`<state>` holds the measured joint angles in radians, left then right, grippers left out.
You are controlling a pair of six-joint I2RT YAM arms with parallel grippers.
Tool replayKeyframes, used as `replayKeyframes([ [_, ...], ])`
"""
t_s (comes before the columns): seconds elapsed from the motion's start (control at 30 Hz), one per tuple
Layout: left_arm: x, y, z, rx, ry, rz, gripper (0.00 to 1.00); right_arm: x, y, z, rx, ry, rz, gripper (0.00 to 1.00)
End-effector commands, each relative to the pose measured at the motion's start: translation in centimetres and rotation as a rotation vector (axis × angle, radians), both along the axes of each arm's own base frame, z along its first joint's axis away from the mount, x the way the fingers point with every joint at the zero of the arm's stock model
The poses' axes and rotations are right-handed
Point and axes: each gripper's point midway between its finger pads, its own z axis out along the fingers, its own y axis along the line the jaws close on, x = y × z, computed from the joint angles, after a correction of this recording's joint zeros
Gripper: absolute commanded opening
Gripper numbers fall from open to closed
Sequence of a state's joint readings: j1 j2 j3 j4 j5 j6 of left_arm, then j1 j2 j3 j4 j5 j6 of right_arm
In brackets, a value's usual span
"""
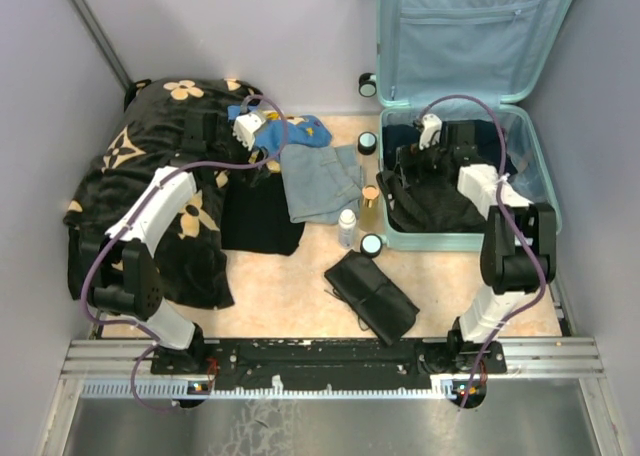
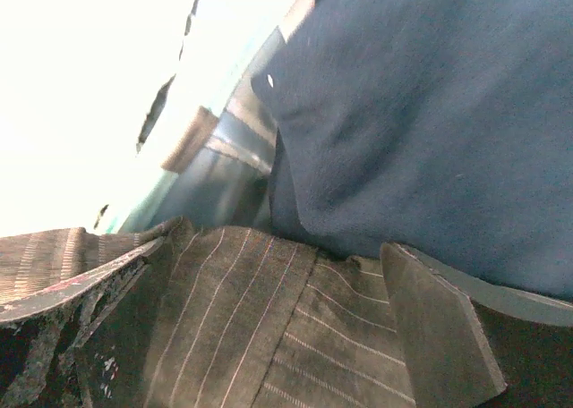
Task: Pack the luggage
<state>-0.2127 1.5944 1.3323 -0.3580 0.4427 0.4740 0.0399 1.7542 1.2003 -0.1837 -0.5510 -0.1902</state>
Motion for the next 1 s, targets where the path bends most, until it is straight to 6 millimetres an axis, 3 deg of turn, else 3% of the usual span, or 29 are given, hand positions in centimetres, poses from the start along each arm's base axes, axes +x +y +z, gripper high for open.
replayKeyframes([
  [0.0, -2.2, -0.2, -1.6, -0.014, 0.088, -0.063, 0.83, 1.4, -1.9, 10.4, -0.030, -0.233, -0.050, 0.99],
  [0.17, -5.1, 1.5, -4.8, 0.061, 0.154, -0.180, 0.81, 1.3, -4.5, 13.9, -0.025, -0.271, -0.120, 0.99],
  [0.3, -8.7, 2.0, -8.4, 0.182, 0.207, -0.423, 0.77, 1.1, -5.6, 16.5, -0.024, -0.312, -0.164, 0.99],
  [0.43, -10.4, 2.8, -11.8, 0.265, 0.216, -0.543, 0.76, -0.1, -4.8, 18.3, 0.015, -0.319, -0.133, 0.99],
  [0.63, -10.4, 2.5, -15.9, 0.356, 0.168, -0.621, 0.75, -2.4, -2.6, 19.8, 0.134, -0.285, -0.068, 0.99],
  [0.77, -13.8, 2.9, -18.1, 0.363, 0.309, -0.700, 0.65, -3.5, -1.4, 21.0, 0.237, -0.236, -0.062, 0.99],
  [0.97, -22.0, 2.3, -18.9, 0.343, 0.437, -0.814, 0.53, -6.1, 0.6, 21.0, 0.284, -0.189, -0.069, 0.99],
])
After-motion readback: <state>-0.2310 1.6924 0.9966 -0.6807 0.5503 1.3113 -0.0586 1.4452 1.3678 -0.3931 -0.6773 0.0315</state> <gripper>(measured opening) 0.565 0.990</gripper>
